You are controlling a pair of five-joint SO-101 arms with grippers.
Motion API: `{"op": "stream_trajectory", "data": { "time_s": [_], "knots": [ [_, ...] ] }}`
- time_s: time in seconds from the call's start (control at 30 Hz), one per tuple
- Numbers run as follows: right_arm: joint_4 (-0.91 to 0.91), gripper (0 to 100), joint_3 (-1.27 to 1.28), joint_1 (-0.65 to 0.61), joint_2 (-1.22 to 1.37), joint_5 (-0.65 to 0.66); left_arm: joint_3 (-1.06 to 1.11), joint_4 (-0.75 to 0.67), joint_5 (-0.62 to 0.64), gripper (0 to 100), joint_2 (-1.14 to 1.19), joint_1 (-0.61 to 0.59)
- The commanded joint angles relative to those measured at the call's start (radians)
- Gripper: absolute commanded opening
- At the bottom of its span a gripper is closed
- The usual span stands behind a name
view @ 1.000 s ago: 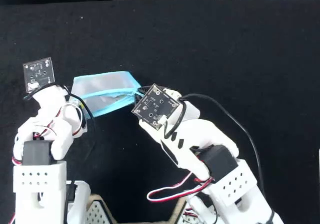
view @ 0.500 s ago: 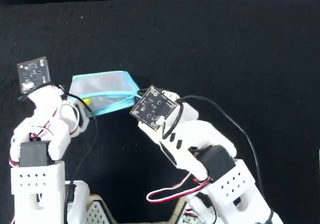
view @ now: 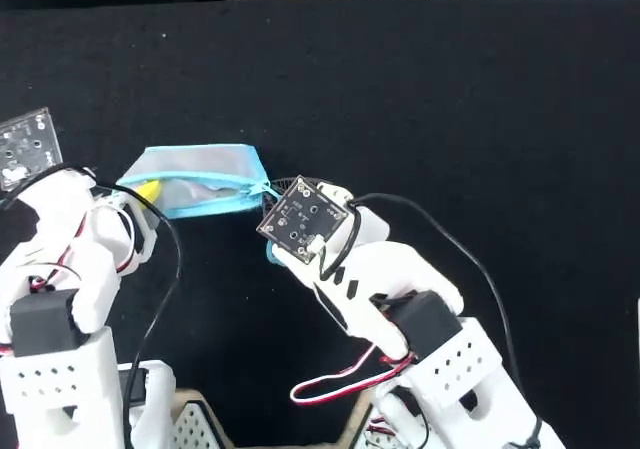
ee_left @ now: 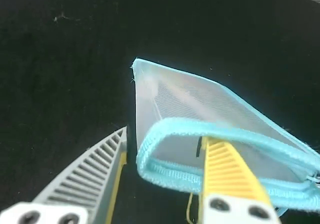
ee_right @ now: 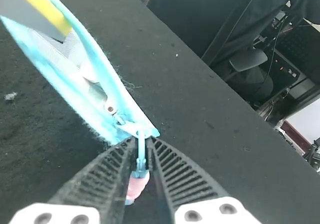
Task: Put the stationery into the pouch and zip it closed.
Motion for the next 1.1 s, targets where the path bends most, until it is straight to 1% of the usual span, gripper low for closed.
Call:
{"op": "stream_trajectory", "data": {
  "time_s": [0.0,0.1,0.23,0.33,0.5,0.6,0.67,0.77,0.9,1.0,1.07],
  "knots": [
    [-0.028,1.1,-0.007,-0.012,-0.015,0.002,-0.081,0.003,-0.009,24,-0.015,-0.002],
    [-0.026,1.1,-0.007,-0.012,-0.015,0.002,-0.099,0.006,-0.009,24,-0.048,-0.010],
    [-0.026,1.1,-0.005,-0.012,-0.015,0.002,-0.088,0.006,-0.011,24,-0.175,-0.015],
    [-0.026,1.1,-0.005,-0.012,-0.015,0.002,-0.041,-0.009,-0.011,24,-0.308,-0.045],
    [-0.026,1.1,-0.005,-0.012,-0.015,0.002,0.093,-0.087,-0.017,24,-0.545,-0.073],
    [-0.026,1.1,-0.005,-0.012,-0.015,0.002,0.174,-0.123,-0.092,24,-0.647,-0.054],
    [-0.026,1.1,-0.005,-0.012,-0.015,0.002,0.206,-0.126,-0.133,24,-0.674,-0.012],
    [-0.026,1.1,-0.007,-0.012,-0.015,0.002,0.234,-0.117,-0.212,24,-0.663,0.125],
    [-0.026,1.1,-0.008,-0.012,-0.015,0.002,0.216,-0.026,-0.325,24,-0.577,0.328],
    [-0.026,1.1,-0.008,-0.012,-0.015,0.002,0.159,0.061,-0.419,24,-0.477,0.407],
    [-0.026,1.1,-0.008,-0.012,-0.015,0.002,0.113,0.117,-0.450,24,-0.423,0.438]
  ]
}}
